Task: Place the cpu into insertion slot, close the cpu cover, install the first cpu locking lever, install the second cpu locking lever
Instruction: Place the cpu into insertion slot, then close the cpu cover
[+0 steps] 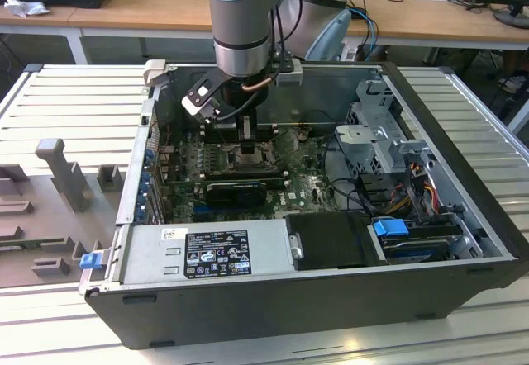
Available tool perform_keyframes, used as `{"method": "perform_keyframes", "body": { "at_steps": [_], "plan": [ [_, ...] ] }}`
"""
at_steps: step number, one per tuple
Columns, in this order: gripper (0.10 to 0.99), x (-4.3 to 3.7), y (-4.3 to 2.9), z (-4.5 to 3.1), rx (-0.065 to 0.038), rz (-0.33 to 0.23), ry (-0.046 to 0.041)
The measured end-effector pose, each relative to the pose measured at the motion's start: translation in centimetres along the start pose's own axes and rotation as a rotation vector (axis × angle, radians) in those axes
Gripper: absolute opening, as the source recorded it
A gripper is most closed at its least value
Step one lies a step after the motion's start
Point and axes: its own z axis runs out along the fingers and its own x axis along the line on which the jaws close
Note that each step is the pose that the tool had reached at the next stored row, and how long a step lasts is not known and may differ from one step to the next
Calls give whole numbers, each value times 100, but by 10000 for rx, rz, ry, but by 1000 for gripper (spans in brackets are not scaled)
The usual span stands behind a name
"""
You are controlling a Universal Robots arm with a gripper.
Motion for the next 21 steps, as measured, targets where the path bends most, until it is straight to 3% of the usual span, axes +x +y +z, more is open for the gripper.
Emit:
{"method": "perform_keyframes", "body": {
  "at_steps": [17, 19, 21],
  "plan": [
    [106, 2, 8, -63, -2, -2, 3],
    [106, 1, 31, -62, -1, 0, 0],
    [106, 3, 101, -56, -1, -1, -4]
  ]
}}
